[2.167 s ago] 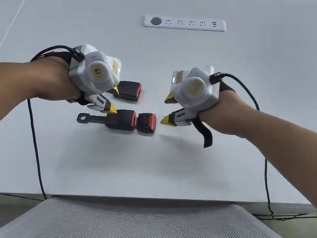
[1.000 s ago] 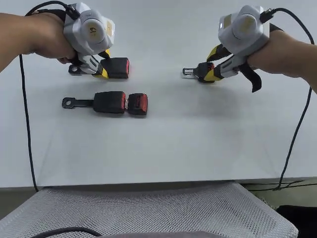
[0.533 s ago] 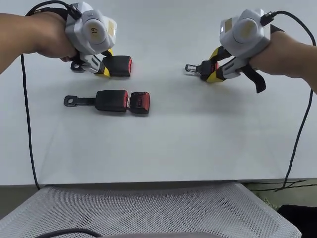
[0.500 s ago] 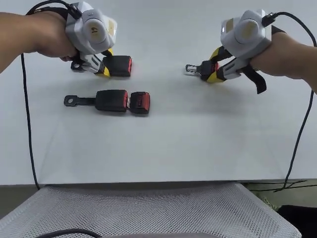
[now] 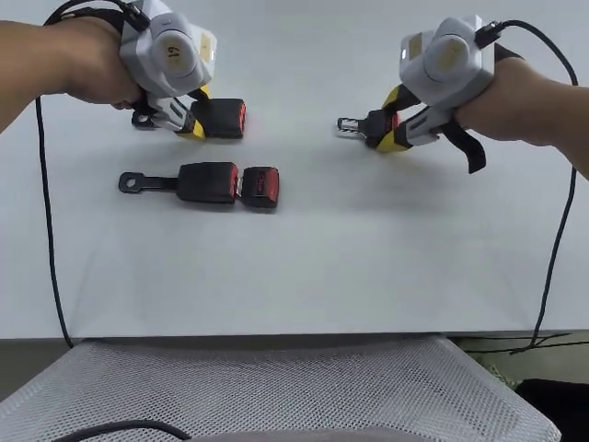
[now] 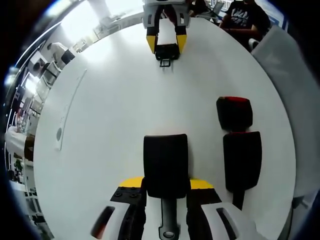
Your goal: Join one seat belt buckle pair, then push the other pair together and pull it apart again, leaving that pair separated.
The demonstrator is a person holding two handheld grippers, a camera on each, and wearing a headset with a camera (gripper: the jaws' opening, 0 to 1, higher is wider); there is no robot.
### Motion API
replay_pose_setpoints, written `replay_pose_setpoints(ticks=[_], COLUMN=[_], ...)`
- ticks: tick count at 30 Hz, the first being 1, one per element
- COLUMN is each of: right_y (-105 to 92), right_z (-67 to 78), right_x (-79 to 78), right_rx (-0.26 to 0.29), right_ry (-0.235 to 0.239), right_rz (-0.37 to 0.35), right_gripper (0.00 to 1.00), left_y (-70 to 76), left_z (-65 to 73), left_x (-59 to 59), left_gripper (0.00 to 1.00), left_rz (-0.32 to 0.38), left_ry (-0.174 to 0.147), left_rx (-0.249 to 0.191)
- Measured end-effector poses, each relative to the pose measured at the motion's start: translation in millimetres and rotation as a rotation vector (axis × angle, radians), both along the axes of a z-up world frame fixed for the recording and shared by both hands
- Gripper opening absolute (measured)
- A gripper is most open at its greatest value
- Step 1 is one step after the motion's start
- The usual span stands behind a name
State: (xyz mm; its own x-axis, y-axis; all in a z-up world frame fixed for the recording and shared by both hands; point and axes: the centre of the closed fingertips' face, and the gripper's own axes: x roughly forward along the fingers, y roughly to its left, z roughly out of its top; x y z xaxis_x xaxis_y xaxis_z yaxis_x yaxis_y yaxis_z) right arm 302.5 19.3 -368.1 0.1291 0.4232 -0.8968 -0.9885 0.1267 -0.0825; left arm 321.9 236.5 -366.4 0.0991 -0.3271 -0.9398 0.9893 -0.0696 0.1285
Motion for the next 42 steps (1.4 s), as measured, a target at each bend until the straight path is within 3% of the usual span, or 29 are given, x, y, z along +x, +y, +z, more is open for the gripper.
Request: replay_pose_setpoints(ticks=[26, 35, 42], right_y=[108.1, 125.9, 125.5], right_z=[1.1, -0.1, 1.9], right_x=[12.6, 16.7, 12.0], right_rx=[0.138, 0.133, 0.113], right_ry=[-0.02, -0.009, -0.02], right_rz=[0.025, 0.044, 0.047], right_gripper=[0.32, 0.32, 0.32], left_y=[-1.2, -1.5, -0.5], left_z=[0.7, 1.0, -0.1], left_x=[-0.7, -1.5, 0.2], left_gripper=[0.31, 0.31, 0.31], left_rz=[0.006, 0.005, 0.007], left_ry=[-0.001, -0.001, 0.0], left_rx=[0.013, 0.011, 0.01])
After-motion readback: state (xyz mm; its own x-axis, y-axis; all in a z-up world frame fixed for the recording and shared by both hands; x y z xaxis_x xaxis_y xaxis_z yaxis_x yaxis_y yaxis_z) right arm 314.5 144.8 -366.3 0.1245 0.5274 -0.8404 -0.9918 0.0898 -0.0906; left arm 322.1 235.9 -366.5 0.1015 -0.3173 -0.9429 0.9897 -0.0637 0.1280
